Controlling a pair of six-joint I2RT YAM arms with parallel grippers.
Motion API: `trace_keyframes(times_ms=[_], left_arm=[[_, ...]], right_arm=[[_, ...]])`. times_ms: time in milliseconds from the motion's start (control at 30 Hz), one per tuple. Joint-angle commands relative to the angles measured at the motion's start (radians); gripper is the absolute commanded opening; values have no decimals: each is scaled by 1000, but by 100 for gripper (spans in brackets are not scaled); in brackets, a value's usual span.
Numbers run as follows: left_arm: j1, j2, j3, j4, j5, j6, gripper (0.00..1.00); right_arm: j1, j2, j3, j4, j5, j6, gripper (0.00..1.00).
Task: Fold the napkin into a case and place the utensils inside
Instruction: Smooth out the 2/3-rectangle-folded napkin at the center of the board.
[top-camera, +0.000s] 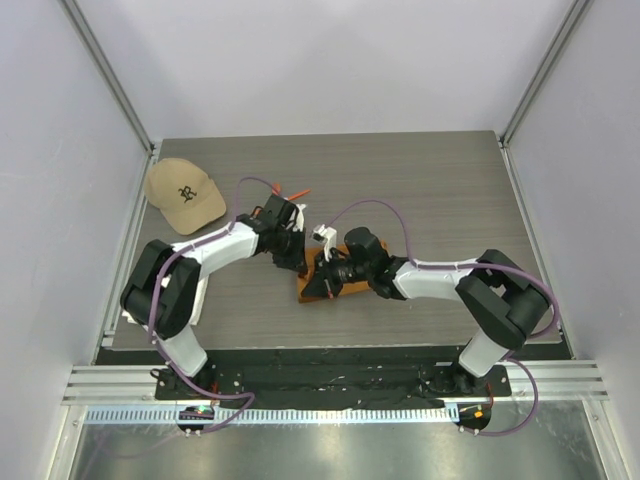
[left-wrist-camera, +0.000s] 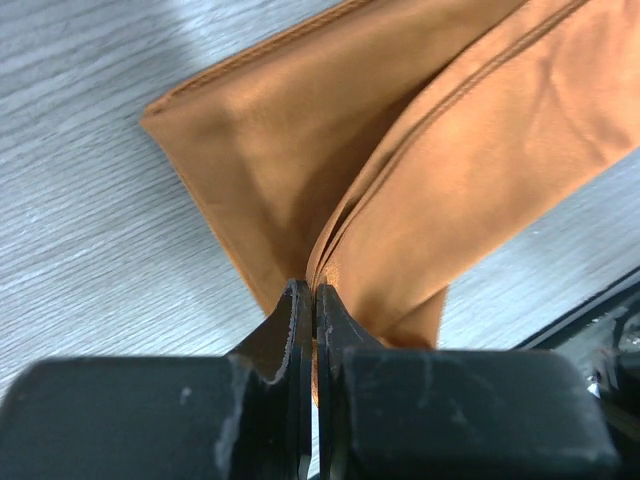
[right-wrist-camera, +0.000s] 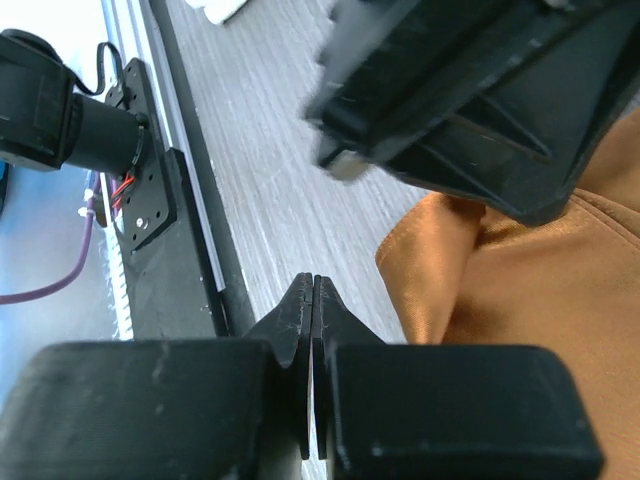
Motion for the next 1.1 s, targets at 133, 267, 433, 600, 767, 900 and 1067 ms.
trace_keyframes(times_ms=[133,267,433,600,767,900,1067], left_arm=[[5,23,62,20,19,3,0],[5,46,68,43,17,-2,0],[5,85,99,48,8,-3,0],[6,85,123,51,-27,-11,14],[6,27,145,19,-93,4,45],[5,-52,125,-18,-107,6,59],[5,-174,24,9,-52,-68,35]], right_arm=[[-41,41,-27,92,23,15,1],[-60,67,-30,105,26,14,1],[-75,116,-21,135,23,15,1],[-112,166,-19,161,4,24,1],[-144,178,-12,149,-14,4,1],[-156,175,10,115,-33,-14,1],[-158,187,37,106,-51,-11,1]])
